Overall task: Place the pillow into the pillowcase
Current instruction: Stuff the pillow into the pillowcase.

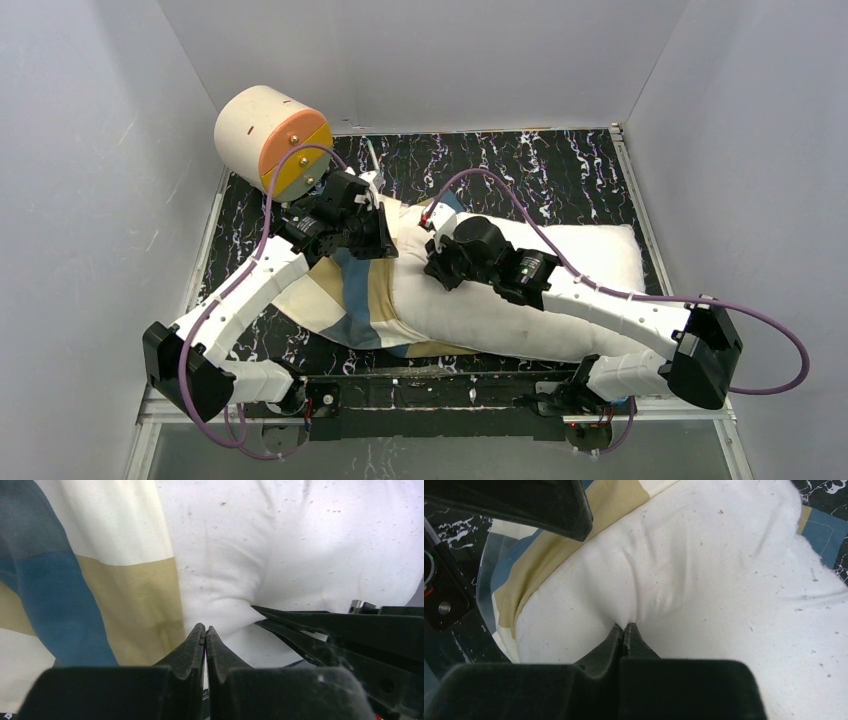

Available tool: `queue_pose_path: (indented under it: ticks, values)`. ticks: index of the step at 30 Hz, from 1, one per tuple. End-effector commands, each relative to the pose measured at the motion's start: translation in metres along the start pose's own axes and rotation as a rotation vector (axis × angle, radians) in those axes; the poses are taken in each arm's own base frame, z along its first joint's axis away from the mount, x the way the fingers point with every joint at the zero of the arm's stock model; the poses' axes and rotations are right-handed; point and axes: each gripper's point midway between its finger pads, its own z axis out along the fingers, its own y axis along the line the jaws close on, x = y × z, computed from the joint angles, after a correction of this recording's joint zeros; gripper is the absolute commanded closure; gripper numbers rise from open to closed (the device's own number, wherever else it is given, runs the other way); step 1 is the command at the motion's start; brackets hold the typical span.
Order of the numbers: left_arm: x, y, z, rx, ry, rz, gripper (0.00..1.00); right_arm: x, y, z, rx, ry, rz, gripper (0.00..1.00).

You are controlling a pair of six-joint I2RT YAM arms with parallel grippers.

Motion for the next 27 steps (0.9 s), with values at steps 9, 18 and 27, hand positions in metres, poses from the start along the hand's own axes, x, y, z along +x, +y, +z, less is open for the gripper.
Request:
queue_pose_path:
  ticks: [9, 18, 27]
  values:
    - [0.017, 0.009, -0.005, -0.032, 0.041, -0.012, 0.76, -0.008, -0.008, 0.014, 0.047, -0.089, 0.095, 0.99]
    - [0.035, 0.033, 0.012, -0.144, 0.069, -0.010, 0.65, -0.003, -0.008, 0.015, 0.030, -0.089, 0.115, 0.99]
    - [0.005, 0.005, 0.005, -0.068, -0.013, -0.009, 1.00, -0.001, -0.005, 0.020, 0.018, -0.108, 0.175, 0.99]
